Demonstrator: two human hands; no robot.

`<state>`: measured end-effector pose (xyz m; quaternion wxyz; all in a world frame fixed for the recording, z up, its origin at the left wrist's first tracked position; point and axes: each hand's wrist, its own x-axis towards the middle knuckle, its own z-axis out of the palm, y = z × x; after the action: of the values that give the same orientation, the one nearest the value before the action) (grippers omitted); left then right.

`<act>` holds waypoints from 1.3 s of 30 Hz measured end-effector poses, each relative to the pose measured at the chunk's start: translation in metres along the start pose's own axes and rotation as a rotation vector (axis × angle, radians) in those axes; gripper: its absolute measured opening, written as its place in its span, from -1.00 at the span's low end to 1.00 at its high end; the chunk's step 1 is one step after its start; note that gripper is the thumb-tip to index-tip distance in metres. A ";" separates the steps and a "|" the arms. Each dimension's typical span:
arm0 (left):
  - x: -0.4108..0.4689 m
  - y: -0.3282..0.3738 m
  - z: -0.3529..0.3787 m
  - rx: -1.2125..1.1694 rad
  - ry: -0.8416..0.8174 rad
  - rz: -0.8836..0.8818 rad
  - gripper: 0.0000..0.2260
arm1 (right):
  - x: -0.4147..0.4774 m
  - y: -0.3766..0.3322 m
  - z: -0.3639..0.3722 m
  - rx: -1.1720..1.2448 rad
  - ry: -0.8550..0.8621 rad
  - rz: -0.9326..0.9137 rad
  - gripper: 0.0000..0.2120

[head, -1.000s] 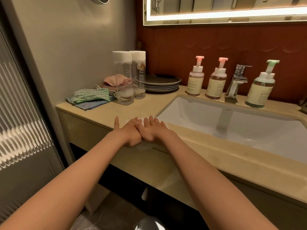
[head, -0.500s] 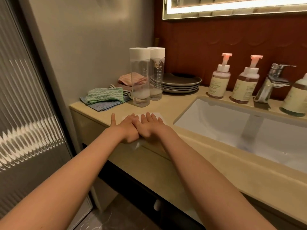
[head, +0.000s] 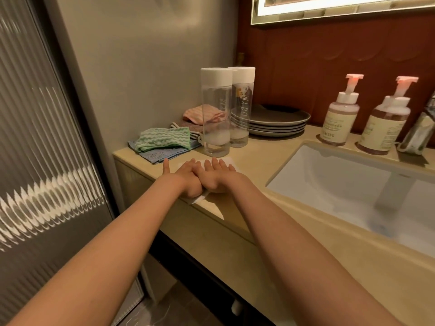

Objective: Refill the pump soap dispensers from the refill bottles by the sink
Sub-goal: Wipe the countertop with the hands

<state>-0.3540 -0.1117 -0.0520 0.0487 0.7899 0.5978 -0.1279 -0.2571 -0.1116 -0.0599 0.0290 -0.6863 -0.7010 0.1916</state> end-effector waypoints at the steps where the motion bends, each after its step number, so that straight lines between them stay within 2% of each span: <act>1: 0.000 0.000 0.000 0.003 0.001 0.000 -0.41 | -0.001 0.000 0.000 -0.002 0.004 -0.005 -0.41; 7: 0.002 0.003 0.001 -0.003 -0.027 -0.003 -0.42 | -0.018 0.010 0.001 -0.011 -0.027 -0.038 -0.40; 18: 0.007 0.047 -0.006 -0.014 -0.032 0.087 -0.44 | -0.024 0.052 -0.012 -0.039 -0.027 0.024 -0.39; 29: 0.050 0.101 -0.021 -0.042 -0.017 0.199 -0.40 | 0.004 0.113 -0.040 -0.060 -0.008 0.122 -0.40; 39: 0.110 0.147 -0.046 -0.034 -0.001 0.235 -0.47 | 0.048 0.169 -0.072 -0.065 0.007 0.225 -0.38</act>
<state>-0.1787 -0.0396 -0.0478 0.0770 0.8534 0.5033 -0.1114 -0.0770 -0.0505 -0.0561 -0.0123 -0.7619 -0.6253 0.1686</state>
